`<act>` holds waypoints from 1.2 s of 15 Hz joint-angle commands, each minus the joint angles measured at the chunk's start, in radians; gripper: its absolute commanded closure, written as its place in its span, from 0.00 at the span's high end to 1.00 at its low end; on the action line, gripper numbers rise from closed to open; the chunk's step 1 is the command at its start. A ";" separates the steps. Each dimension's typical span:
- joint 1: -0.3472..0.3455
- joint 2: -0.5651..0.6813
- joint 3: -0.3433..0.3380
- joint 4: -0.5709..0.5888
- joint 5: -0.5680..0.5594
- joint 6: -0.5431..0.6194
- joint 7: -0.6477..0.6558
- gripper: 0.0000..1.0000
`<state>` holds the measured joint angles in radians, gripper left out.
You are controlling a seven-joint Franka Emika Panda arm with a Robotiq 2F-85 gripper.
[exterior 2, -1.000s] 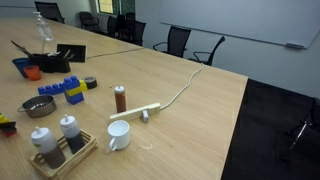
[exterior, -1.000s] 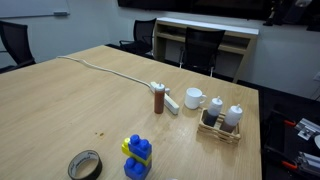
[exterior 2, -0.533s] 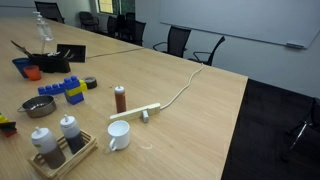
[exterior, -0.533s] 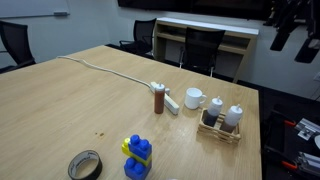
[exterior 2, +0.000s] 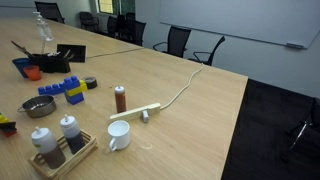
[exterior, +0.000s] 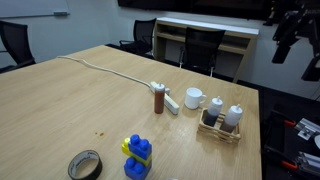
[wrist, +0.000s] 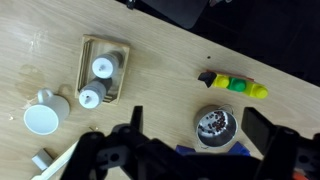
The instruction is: Stack the two stacks of building blocks together
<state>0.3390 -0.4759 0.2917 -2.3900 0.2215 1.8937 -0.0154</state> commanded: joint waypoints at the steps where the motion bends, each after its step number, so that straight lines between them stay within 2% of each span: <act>1: 0.002 0.001 -0.002 0.002 -0.001 -0.002 0.001 1.00; 6: 0.041 0.062 0.037 -0.011 -0.006 0.034 -0.046 1.00; 12: 0.155 0.158 0.096 -0.017 -0.017 0.072 -0.244 1.00; 13: 0.147 0.148 0.100 -0.024 0.000 0.061 -0.169 1.00; 18: 0.156 0.154 0.097 -0.023 -0.004 0.067 -0.226 1.00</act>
<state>0.4941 -0.3225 0.3898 -2.4144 0.2183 1.9623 -0.2421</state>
